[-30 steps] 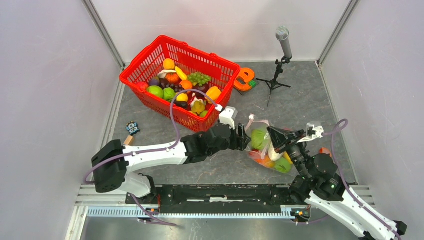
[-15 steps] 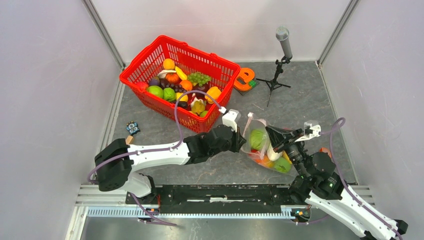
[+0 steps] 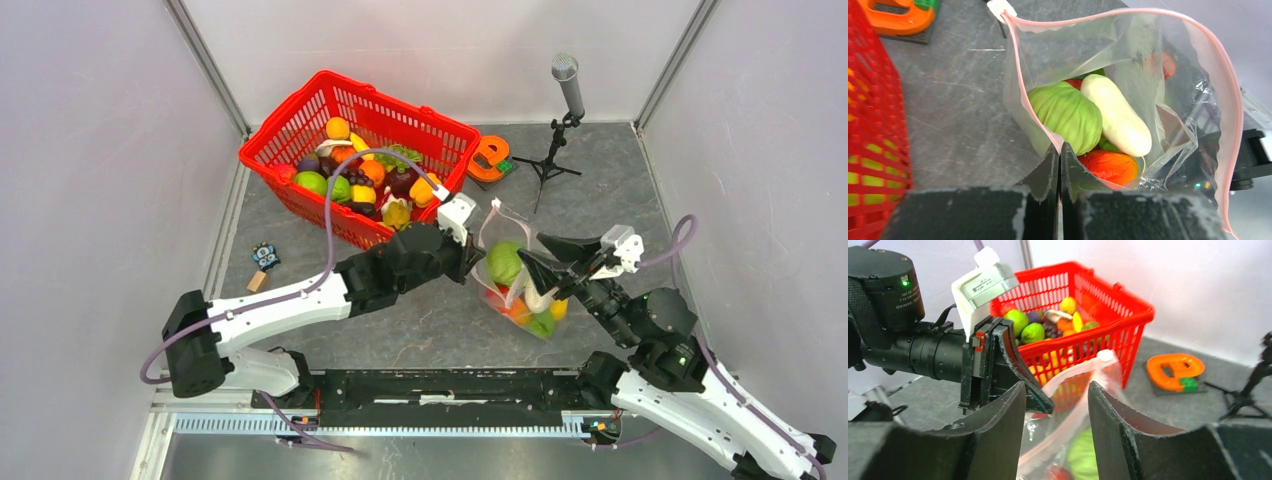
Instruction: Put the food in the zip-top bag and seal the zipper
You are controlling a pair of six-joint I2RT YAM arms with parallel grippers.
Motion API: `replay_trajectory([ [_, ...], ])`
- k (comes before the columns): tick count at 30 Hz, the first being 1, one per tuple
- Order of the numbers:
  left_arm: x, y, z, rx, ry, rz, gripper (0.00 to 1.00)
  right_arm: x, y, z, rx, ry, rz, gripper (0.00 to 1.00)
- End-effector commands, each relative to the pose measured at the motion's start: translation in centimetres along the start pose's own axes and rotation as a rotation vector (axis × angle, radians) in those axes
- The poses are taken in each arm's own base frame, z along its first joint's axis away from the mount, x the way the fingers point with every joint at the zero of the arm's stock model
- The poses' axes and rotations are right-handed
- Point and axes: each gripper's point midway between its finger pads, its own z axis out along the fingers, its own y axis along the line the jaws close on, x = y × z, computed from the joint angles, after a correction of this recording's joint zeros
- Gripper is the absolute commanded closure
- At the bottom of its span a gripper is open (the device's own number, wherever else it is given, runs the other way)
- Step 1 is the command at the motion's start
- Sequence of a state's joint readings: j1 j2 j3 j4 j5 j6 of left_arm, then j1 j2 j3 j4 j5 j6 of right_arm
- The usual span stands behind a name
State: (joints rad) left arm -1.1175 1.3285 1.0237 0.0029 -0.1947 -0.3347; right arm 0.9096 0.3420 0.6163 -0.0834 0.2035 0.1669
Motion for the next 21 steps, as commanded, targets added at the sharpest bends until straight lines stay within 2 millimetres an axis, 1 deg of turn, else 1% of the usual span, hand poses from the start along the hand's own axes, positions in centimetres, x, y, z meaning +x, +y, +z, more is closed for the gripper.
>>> replay_trajectory([
  [1, -4.0, 0.4, -1.9, 0.058, -0.064, 0.125, 0.98, -4.6, -1.9, -0.3, 0.094, -0.073, -0.161, 0.46],
  [2, -4.2, 0.4, -2.2, 0.074, -0.065, 0.152, 0.98, -5.2, -2.4, -0.2, 0.121, -0.071, -0.197, 0.46],
  [4, -4.7, 0.3, -2.7, 0.111, -0.061, 0.217, 0.98, -5.7, -3.1, 0.3, 0.159, -0.041, -0.259, 0.45],
  [6, -5.0, 0.7, -2.9, 0.11, -0.038, 0.265, 0.98, -6.3, -3.8, 0.8, 0.201, -0.024, -0.297, 0.46],
  [8, -4.7, -0.1, -3.3, 0.189, -0.001, 0.342, 0.98, -6.6, -5.6, 1.0, 0.311, 0.006, -0.332, 0.46],
  [10, -4.7, -0.8, -3.9, 0.25, 0.004, 0.413, 0.98, -6.1, -6.9, 1.4, 0.387, 0.078, -0.406, 0.45],
  [12, -5.1, -0.9, -4.3, 0.276, -0.011, 0.453, 0.98, -5.2, -7.6, 2.2, 0.426, 0.152, -0.451, 0.45],
  [15, -6.2, -0.8, -4.8, 0.3, -0.041, 0.486, 0.98, -5.4, -8.0, 2.9, 0.445, 0.158, -0.449, 0.45],
  [17, -6.6, -0.6, -4.9, 0.318, -0.035, 0.504, 0.98, -5.7, -8.4, 3.2, 0.442, 0.149, -0.439, 0.45],
  [19, -6.8, -0.2, -4.9, 0.318, -0.014, 0.525, 0.98, -5.5, -9.7, 3.6, 0.47, 0.176, -0.428, 0.45],
  [20, -7.1, 0.1, -4.9, 0.312, -0.013, 0.525, 0.98, -5.1, -10.5, 4.0, 0.472, 0.203, -0.426, 0.45],
  [21, -7.4, 0.2, -4.9, 0.314, -0.015, 0.522, 0.98, -4.2, -11.3, 4.7, 0.463, 0.243, -0.418, 0.45],
])
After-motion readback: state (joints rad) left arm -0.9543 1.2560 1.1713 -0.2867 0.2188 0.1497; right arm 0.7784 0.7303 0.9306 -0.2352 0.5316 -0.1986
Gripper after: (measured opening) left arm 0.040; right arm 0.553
